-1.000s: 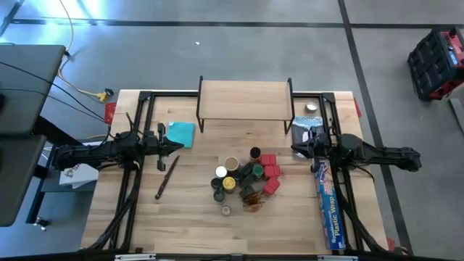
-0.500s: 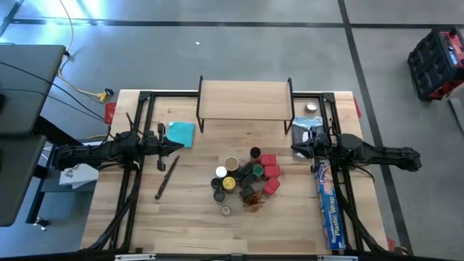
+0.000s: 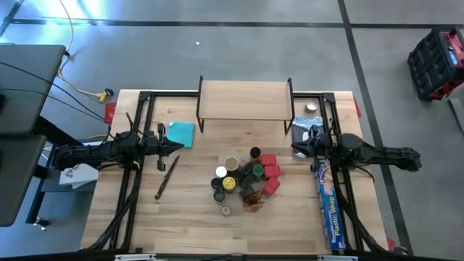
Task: Shelf spices
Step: Put the red seasoning can on the shelf
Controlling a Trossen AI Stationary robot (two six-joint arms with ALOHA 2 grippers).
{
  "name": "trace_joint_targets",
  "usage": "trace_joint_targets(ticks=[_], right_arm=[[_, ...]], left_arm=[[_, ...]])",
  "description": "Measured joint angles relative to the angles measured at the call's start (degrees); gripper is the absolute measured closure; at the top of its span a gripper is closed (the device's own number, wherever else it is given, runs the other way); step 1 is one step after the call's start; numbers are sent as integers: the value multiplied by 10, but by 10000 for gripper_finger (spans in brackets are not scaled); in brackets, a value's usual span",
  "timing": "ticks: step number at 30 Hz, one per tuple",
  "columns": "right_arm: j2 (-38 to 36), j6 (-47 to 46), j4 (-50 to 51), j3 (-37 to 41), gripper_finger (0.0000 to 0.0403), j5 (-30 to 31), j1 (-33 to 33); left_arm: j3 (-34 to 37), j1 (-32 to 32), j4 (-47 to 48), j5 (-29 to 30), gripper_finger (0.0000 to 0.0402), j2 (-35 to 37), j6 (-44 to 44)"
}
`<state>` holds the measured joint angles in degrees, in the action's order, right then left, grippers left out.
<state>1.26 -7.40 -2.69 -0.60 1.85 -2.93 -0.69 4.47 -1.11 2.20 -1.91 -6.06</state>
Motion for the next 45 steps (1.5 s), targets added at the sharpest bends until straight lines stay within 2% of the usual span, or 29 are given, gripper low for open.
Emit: trace_joint_targets(ticks=[3,7,10,13,21,25,29,33,38,45], right_arm=[[0,-70,-1,0,403,-21,1],[0,-187,-32,0,403,-17,1],[13,-262,-101,0,403,-6,1],[26,-266,-175,0,403,-16,1],[87,-207,-416,-7,403,-54,1],[107,-205,-433,-53,403,-48,1],[140,-130,-399,-119,403,-48,1],[196,-66,-299,-201,403,-47,1],[295,-41,-88,-323,403,-30,1],[491,-33,242,-526,402,-18,1]], left_arm=[[0,0,-1,-2,401,0,0],[0,0,0,-2,401,0,0],[0,0,0,-2,401,0,8],[0,0,-1,-2,401,0,13],[0,0,-5,-1,401,0,10],[0,0,-6,0,401,0,11],[0,0,-26,0,401,0,13],[0,0,-42,0,401,0,13],[0,0,-55,0,401,0,16],[0,0,-58,0,401,0,44]])
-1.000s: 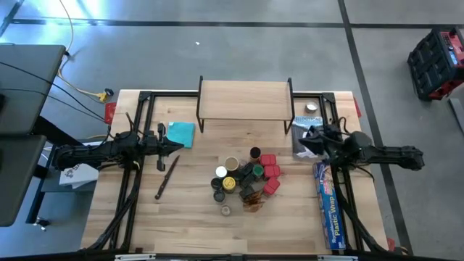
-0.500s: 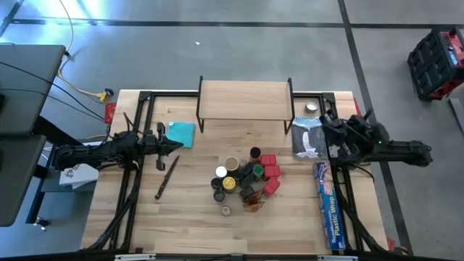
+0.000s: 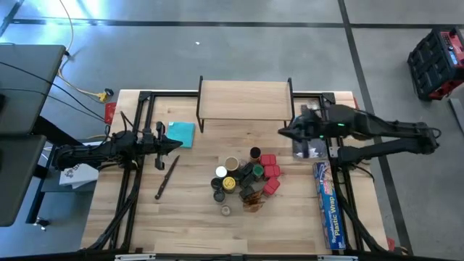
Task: Shelf spices
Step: Put the red seasoning can on the shelf
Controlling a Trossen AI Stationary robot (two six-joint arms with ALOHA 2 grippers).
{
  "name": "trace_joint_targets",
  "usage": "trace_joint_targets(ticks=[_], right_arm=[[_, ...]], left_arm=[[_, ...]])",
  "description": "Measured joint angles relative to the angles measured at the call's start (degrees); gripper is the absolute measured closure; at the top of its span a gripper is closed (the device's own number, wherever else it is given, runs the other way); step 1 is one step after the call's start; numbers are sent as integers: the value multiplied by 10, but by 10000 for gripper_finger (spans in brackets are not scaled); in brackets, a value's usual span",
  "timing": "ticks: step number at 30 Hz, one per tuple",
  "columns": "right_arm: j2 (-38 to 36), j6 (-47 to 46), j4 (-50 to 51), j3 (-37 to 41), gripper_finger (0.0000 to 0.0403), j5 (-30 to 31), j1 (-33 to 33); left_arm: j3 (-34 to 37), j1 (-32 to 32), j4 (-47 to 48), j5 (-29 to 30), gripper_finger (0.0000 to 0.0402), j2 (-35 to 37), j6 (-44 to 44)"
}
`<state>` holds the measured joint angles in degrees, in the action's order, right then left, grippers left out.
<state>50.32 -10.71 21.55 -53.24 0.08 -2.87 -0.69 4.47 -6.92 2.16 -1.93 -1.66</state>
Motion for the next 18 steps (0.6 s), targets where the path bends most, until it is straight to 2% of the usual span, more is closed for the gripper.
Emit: trace_joint_targets(ticks=[5,9,13,18], right_arm=[[133,26,190,-127,377,-3,0],[211,59,291,-187,322,-11,0],[264,83,350,-199,254,-21,0],[316,97,365,-179,170,-23,0]], left_arm=[[0,0,-2,0,401,0,1],[0,0,-3,0,401,0,1],[0,0,-3,0,401,0,2],[0,0,-3,0,401,0,22]])
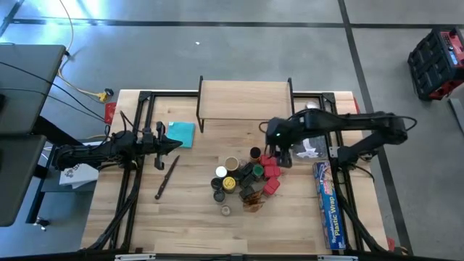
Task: Shelf spices
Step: Put the red seasoning can on the shelf
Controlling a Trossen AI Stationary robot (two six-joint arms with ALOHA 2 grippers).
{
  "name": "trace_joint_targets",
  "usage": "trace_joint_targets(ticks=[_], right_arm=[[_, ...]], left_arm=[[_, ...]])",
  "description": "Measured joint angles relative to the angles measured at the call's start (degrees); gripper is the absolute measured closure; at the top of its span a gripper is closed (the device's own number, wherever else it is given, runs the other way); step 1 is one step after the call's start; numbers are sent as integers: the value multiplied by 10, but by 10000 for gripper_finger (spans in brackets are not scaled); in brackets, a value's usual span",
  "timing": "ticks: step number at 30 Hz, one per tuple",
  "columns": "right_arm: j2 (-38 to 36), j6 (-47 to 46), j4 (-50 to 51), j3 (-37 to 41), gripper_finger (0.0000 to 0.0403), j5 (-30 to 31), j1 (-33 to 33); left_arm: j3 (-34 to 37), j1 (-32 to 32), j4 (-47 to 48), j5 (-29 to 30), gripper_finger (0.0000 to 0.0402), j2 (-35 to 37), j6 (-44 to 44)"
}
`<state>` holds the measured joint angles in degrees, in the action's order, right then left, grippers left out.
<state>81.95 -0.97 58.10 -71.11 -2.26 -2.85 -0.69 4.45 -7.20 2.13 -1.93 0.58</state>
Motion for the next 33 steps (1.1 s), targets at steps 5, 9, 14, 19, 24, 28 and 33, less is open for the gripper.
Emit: trace_joint_targets(ticks=[5,9,14,19,24,28,33], right_arm=[[54,-3,-1,7,120,-2,0],[89,2,-4,7,112,-1,0],[119,10,-5,7,112,20,0],[130,10,-5,7,112,38,0],[131,10,-2,7,112,68,0],[131,-4,27,7,112,83,-1],[130,-18,60,7,112,101,-1]], left_arm=[[0,0,0,0,401,0,22],[0,0,0,0,401,0,24],[0,0,0,0,401,0,36],[0,0,0,0,401,0,45],[0,0,0,0,401,0,50],[0,0,0,0,401,0,49],[0,0,0,0,401,0,49]])
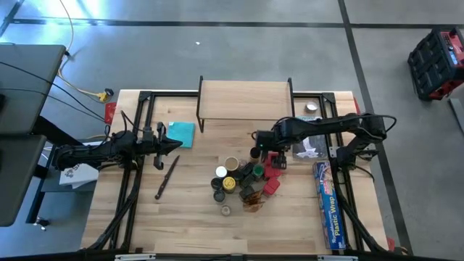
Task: Shelf spices
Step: Put the red seasoning can on the shelf
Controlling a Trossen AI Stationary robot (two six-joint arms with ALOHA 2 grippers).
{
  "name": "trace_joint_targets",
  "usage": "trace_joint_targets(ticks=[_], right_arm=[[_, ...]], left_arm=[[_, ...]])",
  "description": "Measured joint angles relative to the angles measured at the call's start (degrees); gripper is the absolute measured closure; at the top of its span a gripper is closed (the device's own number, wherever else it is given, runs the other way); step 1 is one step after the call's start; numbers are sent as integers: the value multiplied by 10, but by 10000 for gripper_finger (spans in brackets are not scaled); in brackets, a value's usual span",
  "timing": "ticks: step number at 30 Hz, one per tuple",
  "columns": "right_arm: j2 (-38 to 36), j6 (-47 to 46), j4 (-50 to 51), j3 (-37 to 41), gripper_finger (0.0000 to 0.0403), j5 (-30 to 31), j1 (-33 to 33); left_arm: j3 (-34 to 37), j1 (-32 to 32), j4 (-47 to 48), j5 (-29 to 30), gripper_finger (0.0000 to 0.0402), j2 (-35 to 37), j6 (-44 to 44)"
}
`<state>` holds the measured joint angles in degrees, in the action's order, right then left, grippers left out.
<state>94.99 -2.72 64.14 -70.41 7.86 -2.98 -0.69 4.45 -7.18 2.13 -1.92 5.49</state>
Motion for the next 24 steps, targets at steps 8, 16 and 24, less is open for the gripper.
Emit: trace_joint_targets(ticks=[8,16,24], right_arm=[[-46,-28,8,1,112,9,0],[-56,129,-12,1,112,-53,14],[0,152,-11,1,112,-53,18]], left_arm=[[0,0,0,0,401,0,-1],[0,0,0,0,401,0,-1],[0,0,0,0,401,0,-1]])
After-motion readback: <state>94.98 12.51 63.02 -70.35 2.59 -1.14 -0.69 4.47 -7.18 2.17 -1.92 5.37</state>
